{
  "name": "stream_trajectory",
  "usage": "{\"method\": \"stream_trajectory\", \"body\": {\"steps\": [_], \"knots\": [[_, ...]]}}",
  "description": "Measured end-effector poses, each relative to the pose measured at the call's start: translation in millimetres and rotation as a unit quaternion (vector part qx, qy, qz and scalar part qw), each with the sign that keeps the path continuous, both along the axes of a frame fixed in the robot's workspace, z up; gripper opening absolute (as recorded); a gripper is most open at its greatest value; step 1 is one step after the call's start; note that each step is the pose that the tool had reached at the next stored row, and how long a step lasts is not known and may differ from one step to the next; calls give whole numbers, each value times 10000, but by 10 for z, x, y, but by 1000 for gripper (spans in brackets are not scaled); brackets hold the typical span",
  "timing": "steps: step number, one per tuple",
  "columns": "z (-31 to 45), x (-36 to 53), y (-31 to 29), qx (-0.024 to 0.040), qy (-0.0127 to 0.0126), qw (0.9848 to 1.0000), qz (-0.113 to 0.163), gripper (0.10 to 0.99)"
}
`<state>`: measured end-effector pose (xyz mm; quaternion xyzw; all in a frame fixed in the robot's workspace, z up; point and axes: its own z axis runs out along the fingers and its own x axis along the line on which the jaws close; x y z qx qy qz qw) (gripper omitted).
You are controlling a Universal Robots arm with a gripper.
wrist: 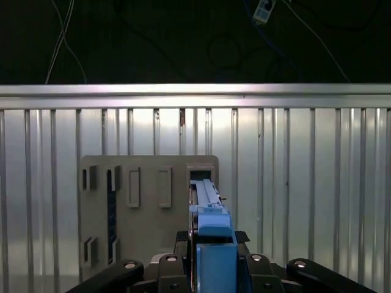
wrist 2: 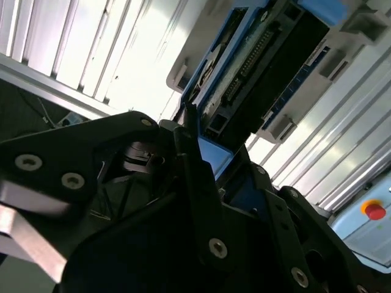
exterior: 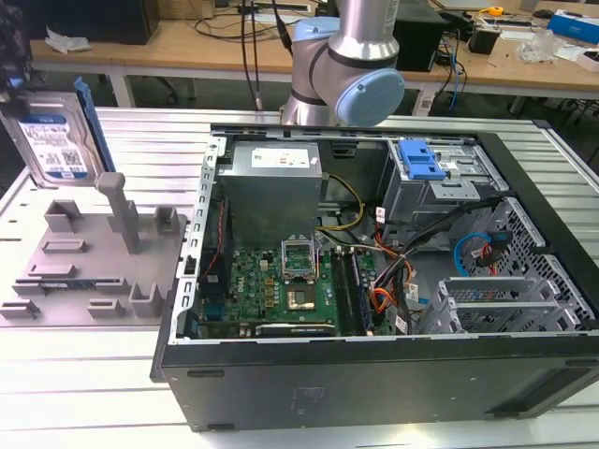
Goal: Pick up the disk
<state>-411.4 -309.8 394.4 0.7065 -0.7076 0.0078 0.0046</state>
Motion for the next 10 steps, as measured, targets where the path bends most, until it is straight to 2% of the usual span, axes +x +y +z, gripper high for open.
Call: {"method": "stream_trajectory", "body": {"steps": [3, 5, 6, 10], "knots": [[311, 0, 0, 0, 0, 10000, 0, 365], [417, 0, 0, 0, 0, 10000, 0, 365], [504, 0, 0, 0, 0, 10000, 0, 365], [725, 0, 0, 0, 0, 10000, 0, 365]]}}
